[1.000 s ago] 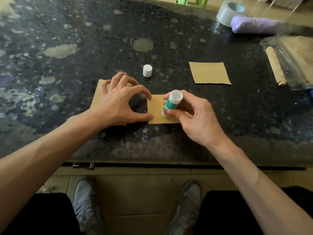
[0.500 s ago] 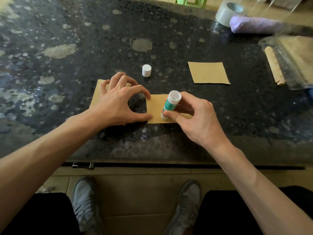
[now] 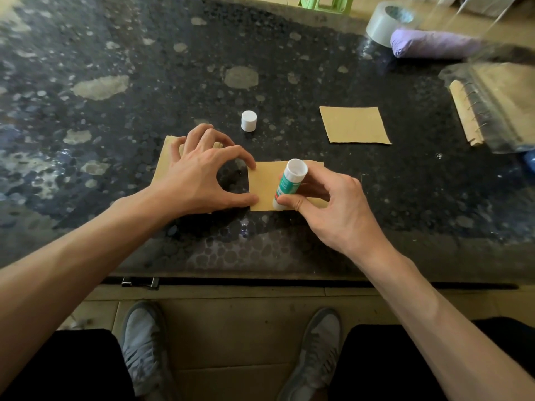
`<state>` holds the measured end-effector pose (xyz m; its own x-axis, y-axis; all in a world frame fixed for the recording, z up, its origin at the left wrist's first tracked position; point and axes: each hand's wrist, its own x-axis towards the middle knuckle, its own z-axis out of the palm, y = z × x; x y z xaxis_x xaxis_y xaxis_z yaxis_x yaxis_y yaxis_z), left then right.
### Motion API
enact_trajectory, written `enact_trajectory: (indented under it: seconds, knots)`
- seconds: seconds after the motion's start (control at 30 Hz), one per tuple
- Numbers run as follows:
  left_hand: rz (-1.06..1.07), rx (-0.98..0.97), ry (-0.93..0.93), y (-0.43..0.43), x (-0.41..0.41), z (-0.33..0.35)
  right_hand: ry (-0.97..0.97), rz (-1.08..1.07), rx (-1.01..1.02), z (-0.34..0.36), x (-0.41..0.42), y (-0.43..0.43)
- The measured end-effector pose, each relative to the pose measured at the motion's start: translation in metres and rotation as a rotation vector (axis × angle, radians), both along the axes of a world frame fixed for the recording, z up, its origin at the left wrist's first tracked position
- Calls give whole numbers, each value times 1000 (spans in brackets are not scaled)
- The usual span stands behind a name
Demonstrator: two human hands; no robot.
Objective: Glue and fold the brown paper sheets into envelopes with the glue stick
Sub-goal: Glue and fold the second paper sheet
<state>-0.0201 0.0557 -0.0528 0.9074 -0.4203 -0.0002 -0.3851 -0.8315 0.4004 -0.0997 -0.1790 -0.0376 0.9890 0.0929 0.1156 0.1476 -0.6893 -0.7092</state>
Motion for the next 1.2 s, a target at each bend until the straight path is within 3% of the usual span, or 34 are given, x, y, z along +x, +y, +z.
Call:
enact_trajectory:
  seconds: [0.47,0.63,0.93,1.2]
  knots:
    - [-4,-13,3,0,0,-1,124,67,101,7,1,-16]
    - [0,-18,-10,0,1,-1,-13,-19,282,12,0,-20]
    - [0,-18,0,0,1,-1,20,16,109,-3,1,-6]
    - [7,-22,-10,-1,0,-1,-23,11,73,-2,-4,-1]
